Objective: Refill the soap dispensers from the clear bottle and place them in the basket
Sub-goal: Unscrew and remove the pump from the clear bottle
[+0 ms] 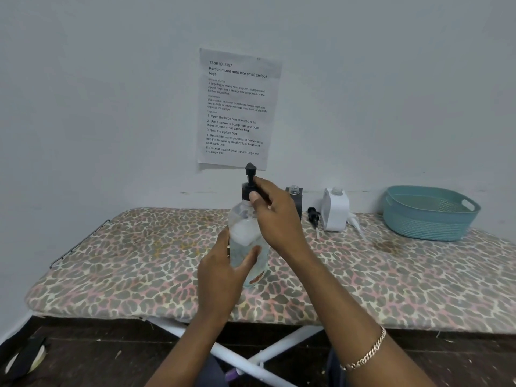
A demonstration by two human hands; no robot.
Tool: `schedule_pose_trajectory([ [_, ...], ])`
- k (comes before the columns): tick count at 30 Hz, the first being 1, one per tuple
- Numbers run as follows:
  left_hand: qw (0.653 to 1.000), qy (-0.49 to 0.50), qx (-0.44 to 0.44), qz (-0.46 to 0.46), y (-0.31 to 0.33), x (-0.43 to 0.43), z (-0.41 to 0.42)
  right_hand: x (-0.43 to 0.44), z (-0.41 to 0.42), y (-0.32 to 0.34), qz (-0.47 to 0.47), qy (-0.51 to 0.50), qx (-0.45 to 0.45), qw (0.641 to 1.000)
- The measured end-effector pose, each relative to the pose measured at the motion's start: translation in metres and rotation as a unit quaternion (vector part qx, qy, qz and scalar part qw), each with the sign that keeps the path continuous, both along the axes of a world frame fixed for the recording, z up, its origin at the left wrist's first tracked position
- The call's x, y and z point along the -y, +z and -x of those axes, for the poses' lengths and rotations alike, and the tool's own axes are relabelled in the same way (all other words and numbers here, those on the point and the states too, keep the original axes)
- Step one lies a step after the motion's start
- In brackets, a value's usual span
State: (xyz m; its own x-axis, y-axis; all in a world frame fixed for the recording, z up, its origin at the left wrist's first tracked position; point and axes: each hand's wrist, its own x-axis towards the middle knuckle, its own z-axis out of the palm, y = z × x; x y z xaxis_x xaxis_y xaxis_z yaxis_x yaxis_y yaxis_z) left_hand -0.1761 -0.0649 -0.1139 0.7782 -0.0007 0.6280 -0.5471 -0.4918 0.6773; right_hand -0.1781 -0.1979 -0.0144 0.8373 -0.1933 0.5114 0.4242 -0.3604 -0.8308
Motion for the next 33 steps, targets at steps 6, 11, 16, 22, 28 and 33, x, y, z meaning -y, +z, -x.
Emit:
schedule_pose_trajectory([
  [6,1.0,-0.003,-0.004,0.0,0.002,0.001,0.002,-0.007,-0.002,0.002,-0.012,-0.043,0.017,0.999],
  [11,1.0,-0.002,-0.002,-0.006,0.0,0.0,-0.001,-0.009,-0.004,0.001,-0.031,-0.045,0.01,0.998],
  [16,1.0,0.002,-0.001,-0.008,0.0,0.0,-0.001,0.002,-0.004,0.0,-0.029,0.042,-0.01,0.999],
  [22,1.0,0.004,0.003,-0.005,0.001,0.001,0.0,0.001,-0.003,0.0,-0.026,-0.011,0.008,1.0],
  [28,1.0,0.006,0.0,-0.012,0.0,0.0,-0.001,0.005,-0.006,0.003,-0.006,0.006,-0.003,1.0],
  [33,1.0,0.005,-0.011,-0.007,0.002,0.001,0.0,0.003,-0.003,0.001,0.031,-0.004,0.009,0.999],
])
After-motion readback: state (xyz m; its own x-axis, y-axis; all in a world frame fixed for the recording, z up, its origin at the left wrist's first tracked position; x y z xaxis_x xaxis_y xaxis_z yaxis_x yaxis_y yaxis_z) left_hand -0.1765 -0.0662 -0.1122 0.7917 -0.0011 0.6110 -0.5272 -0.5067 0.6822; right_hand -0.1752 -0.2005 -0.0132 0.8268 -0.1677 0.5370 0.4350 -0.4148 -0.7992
